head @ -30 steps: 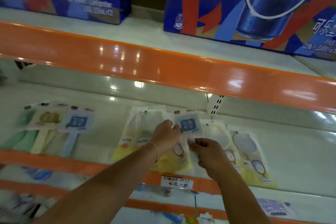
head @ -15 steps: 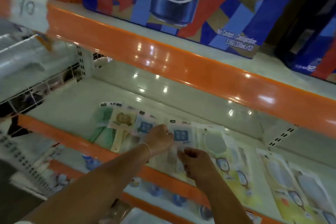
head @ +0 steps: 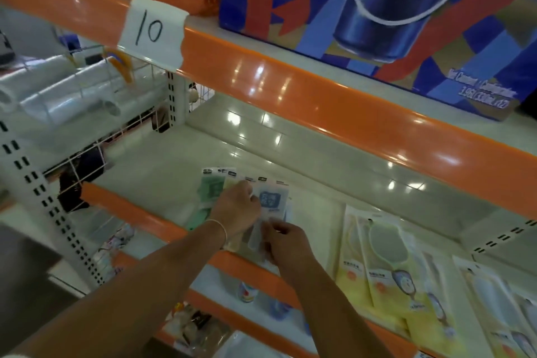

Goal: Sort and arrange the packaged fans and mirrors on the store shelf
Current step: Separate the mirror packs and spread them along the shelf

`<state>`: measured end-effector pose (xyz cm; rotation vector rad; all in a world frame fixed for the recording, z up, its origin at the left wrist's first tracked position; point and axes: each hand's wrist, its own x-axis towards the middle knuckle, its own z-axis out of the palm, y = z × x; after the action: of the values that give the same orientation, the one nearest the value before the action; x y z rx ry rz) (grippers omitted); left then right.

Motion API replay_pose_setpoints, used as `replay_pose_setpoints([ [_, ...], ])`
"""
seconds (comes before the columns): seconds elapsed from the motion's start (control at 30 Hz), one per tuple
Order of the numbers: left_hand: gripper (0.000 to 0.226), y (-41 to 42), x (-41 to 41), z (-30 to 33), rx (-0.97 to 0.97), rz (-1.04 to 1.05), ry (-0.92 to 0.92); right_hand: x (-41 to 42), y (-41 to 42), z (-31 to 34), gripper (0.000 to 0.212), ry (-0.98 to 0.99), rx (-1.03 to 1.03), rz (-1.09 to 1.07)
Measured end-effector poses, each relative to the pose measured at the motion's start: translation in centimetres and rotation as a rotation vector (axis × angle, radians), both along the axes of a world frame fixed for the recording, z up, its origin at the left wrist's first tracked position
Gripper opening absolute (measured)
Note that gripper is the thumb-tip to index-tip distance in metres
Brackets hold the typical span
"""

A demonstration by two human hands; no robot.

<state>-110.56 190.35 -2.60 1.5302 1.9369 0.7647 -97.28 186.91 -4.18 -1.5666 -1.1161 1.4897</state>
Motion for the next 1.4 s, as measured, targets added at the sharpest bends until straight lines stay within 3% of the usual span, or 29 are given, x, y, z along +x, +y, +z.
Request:
replay_pose_setpoints([
  [0.1, 0.015, -0.1, -0.5, -0.2, 0.048, -0.013, -0.010, 0.1, 0.0, -0.4, 0.029, -0.115, 0.038, -0.033],
  [0.33, 0.014, 0.2, 2.5, 0.4, 0.081, -0.152, 0.077, 3.1, -0.4, -0.8, 0.013, -0.187, 0.075, -0.160],
  [0.63, 0.013, 1.0, 10.4, 0.9, 0.051, -0.339, 0.052, 12.5, -1.3, 0.7, 0.014, -0.280, 0.182, -0.294],
  [0.73, 0.016, 0.8, 13.5, 0.6, 0.056, -0.365, 0.096, 16.5, -1.8, 0.7, 0.006, -0.329, 0.174, -0.342],
  [0.83, 0.022, 0.4, 16.8, 0.4, 0.047, -0.432, 0.088, 20.9, -2.6, 0.6, 0.021, -0.391, 0.168, -0.395],
  [1.13, 0.025, -1.7, 28.8, 0.8, 0.023, -0.604, -0.051, 35.6, -6.9, 0.4, 0.031, -0.608, 0.079, -0.545],
  [1.3, 0.022, -3.0, 35.9, 0.5, -0.016, -0.639, -0.100, 42.6, -8.7, -0.8, 0.042, -0.851, 0.050, -0.556],
  [1.4, 0.032, -3.8, 39.4, 0.2, -0.162, -0.665, -0.195, 45.3, -9.1, -1.6, 0.055, -1.012, -0.022, -0.507],
])
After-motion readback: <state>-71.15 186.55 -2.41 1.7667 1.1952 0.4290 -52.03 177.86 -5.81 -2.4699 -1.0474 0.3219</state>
